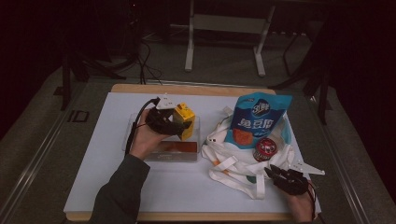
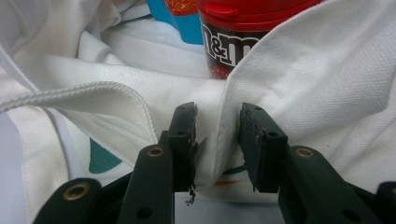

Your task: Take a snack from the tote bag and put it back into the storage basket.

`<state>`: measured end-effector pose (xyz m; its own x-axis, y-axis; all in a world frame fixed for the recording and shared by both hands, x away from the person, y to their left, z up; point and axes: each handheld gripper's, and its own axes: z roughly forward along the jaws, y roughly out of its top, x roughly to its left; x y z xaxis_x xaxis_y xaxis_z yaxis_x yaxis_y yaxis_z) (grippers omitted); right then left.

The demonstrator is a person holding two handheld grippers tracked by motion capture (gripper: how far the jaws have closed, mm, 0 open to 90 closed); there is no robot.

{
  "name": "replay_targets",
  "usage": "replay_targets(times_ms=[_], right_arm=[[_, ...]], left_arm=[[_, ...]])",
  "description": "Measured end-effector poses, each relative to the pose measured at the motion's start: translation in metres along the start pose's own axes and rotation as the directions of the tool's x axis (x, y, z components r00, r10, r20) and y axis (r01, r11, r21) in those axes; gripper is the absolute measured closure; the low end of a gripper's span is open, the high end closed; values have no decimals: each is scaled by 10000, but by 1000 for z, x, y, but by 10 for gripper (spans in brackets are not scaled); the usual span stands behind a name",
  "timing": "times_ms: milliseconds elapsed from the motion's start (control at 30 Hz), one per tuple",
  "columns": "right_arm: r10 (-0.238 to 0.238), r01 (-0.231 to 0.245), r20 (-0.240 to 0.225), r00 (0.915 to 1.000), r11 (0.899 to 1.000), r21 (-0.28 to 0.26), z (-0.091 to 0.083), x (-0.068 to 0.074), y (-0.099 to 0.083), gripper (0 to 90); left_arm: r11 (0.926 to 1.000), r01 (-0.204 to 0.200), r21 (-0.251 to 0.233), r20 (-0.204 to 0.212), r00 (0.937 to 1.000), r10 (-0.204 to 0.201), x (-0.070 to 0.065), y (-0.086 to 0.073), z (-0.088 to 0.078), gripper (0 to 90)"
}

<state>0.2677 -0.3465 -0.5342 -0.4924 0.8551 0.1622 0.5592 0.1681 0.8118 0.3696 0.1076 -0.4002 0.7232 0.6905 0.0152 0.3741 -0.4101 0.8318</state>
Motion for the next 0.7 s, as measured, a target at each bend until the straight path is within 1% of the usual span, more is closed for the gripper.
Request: replay_targets(times_ms=[267, 433, 533, 700], right_arm=[[2, -2, 4, 10000, 10000, -9, 0, 0, 0, 664], [-4, 4, 10, 10000, 10000, -12, 0, 0, 0, 664], [-1, 1, 12, 10000, 10000, -10, 0, 0, 0, 664], [-2, 2, 15, 10000, 10000, -5, 0, 0, 0, 664]], left_arm=[[9999, 134, 103, -182, 9997, -132, 7, -9, -3, 287], [9995, 306, 53, -313, 9990, -304, 11, -13, -6, 287], [9997, 244, -30, -609, 9978, -245, 12, -16, -8, 287], [9995, 297, -74, -801, 9963, -302, 15, -20, -10, 287]])
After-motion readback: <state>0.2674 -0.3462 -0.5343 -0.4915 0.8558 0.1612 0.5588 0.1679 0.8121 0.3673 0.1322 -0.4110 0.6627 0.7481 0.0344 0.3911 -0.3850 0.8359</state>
